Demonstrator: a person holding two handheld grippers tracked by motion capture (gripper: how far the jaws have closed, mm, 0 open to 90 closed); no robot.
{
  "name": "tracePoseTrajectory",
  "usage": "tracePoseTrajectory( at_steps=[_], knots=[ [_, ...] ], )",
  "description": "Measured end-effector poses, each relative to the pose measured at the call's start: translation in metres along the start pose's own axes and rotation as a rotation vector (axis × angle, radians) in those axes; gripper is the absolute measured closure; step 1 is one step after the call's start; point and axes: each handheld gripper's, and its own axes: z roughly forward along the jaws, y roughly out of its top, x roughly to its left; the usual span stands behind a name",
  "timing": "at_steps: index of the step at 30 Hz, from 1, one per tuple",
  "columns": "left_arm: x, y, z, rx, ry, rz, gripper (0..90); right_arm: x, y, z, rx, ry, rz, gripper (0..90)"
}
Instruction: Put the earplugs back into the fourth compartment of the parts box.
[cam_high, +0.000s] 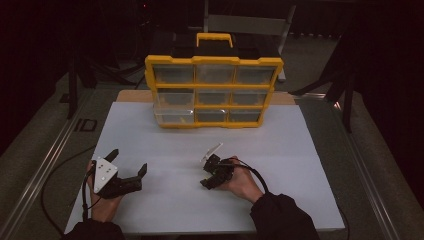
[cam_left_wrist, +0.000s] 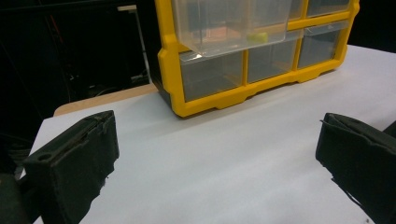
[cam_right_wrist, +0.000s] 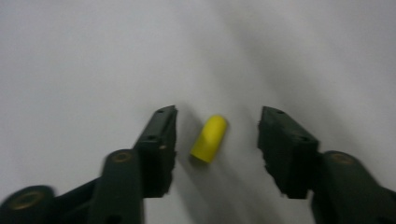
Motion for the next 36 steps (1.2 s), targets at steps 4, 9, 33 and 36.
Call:
tracePoseTrajectory(
  at_steps=[4,9,33,36],
  knots=[
    [0.0,0.0,0.0,0.001,0.002,0.0,0.3,0.003,0.0,0.002,0.021,-0.02,-0.019,58.8],
    [0.0,0.0,0.0,0.001,0.0,0.001,0.3,0.003,0.001,0.001,0.032,-0.025,-0.049,71.4],
    [-0.001,0.0,0.001,0.002,0.003,0.002,0.3,-0.001,0.004,-0.007,0.041,-0.011,-0.042,81.8],
    [-0.001,0.0,0.001,0.002,0.003,0.002,0.3,-0.002,0.005,-0.01,0.038,-0.009,-0.026,81.8]
  ],
)
